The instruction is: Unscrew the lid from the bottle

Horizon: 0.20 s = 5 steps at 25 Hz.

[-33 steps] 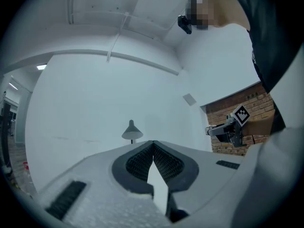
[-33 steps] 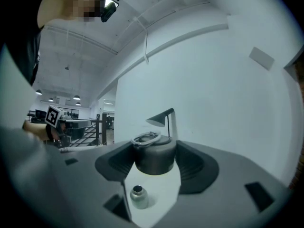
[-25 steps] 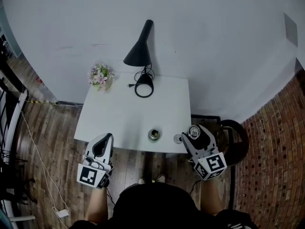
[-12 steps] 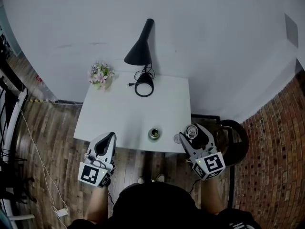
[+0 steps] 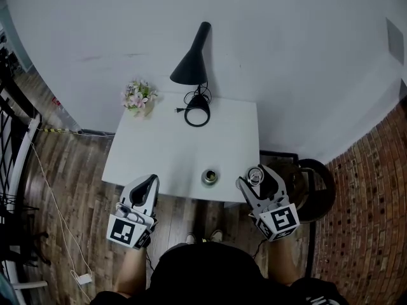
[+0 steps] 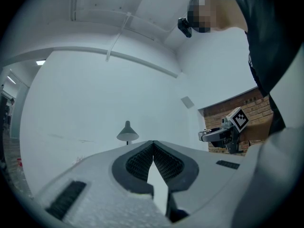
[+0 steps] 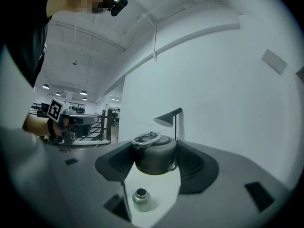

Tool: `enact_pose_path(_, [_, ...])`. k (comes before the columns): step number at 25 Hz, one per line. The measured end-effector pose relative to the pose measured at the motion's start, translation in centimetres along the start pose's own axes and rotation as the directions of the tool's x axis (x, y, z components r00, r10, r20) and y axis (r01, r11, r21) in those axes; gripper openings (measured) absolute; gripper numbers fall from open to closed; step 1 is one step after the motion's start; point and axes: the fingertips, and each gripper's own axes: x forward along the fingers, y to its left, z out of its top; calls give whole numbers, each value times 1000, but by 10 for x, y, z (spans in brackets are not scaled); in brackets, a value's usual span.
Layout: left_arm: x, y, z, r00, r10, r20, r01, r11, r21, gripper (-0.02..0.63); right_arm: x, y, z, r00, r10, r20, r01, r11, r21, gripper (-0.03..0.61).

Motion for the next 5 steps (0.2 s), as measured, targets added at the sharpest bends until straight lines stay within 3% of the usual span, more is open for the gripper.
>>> enact_pose_path(5, [-1, 0, 1, 1000, 7, 8, -7, 1000, 1, 23, 2, 2, 2, 1000, 11, 7, -11, 1000, -17, 265])
